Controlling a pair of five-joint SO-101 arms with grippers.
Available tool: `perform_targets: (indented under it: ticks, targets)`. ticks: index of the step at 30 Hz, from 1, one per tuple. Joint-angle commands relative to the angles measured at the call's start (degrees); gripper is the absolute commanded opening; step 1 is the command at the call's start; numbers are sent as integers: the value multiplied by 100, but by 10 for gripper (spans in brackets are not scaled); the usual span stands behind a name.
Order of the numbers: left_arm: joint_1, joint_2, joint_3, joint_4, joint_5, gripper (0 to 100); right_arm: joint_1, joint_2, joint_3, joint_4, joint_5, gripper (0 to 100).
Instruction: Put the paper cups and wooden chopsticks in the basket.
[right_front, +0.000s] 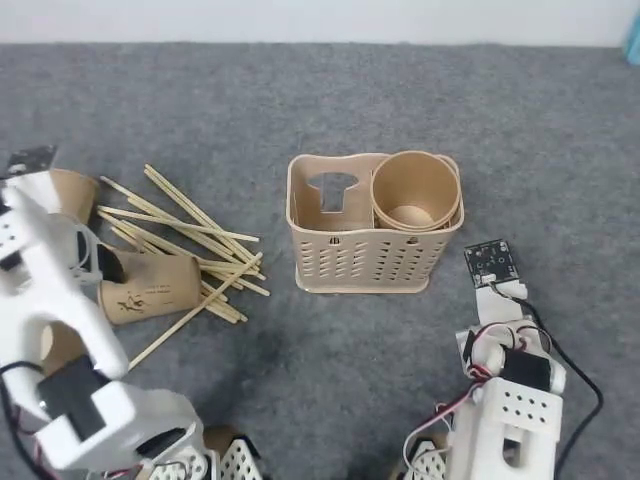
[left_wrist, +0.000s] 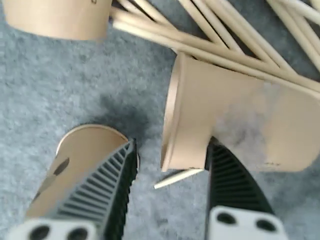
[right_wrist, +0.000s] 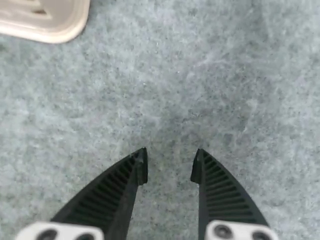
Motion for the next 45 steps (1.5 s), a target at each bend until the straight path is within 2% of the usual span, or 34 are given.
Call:
perform_targets:
  ticks: [1,6,9,15,22,26,31,33,36,43,45]
  targets:
    - [290,26,374,-457,255,210,-48,-119,-62,-101,88,162]
    - [853,18,637,-862,1020,208,-40,-119,-62,-101,88,162]
    - [1125,0,637,-862,1196,207,-22,-119,-62,-101,88,162]
    - [1468,-571,637,-448,1547,207,-40,-119,-62,-101,88,162]
    - [2013,-1837,637,18,2022,207,-40,-119,-62,-101,88,162]
    - [1925,-2734,637,237,2215,206,-31,-119,-62,-101,88,162]
    - [1301,-3587,769,475,2356,200,-22,-119,-62,-101,88,162]
    - [1064,-3745,1051,316,2356,152,-22,-119,-62,-101,88,162]
    - [914,-3754,1648,-316,2356,14,-22,-119,-53,-101,88,162]
    - [1327,-3754,2879,-1530,2382,12,-22,-119,-53,-101,88,162]
    - [1451,-3754,3090,-1873,2655,12,-4,-119,-53,-101,88,162]
